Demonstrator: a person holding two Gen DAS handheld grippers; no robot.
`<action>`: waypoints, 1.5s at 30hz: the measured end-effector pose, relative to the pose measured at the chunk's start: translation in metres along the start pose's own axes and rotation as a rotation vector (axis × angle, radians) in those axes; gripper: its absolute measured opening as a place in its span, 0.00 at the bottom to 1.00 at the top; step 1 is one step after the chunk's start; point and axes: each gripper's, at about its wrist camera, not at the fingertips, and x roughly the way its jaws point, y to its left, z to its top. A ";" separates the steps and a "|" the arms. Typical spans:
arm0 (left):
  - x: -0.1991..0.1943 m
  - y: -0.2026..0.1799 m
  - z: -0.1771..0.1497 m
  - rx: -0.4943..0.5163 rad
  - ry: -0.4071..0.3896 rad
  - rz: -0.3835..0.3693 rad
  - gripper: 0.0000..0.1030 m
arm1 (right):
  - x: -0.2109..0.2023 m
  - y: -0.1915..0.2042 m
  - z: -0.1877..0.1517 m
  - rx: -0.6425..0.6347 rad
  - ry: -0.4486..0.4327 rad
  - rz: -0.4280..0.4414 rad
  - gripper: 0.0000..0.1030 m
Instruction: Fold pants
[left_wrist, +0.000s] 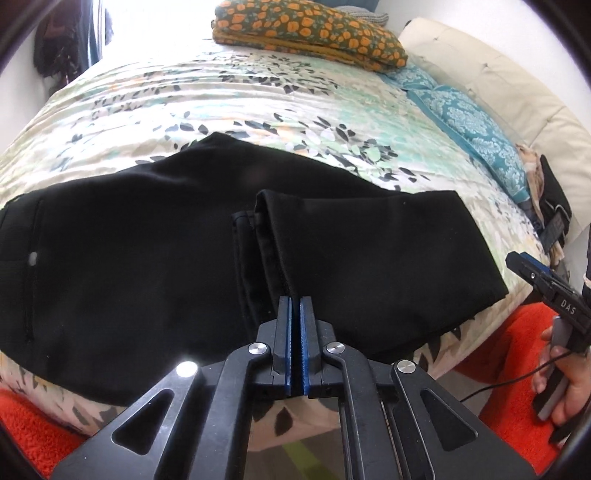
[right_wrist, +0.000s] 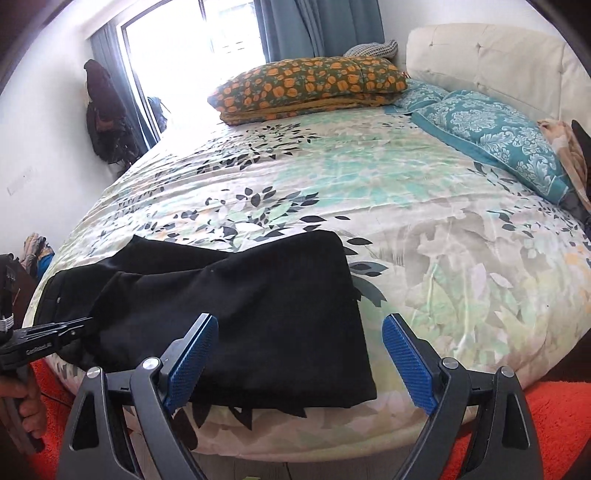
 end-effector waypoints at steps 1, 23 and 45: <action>0.008 0.001 -0.002 -0.002 0.022 0.006 0.02 | 0.014 0.002 -0.003 -0.032 0.052 -0.016 0.88; 0.035 -0.020 0.002 0.080 -0.007 0.093 0.43 | 0.025 -0.003 -0.026 -0.029 0.088 -0.116 0.99; 0.021 -0.005 0.000 0.016 -0.033 0.134 0.63 | 0.014 0.094 -0.041 -0.352 0.021 0.231 0.99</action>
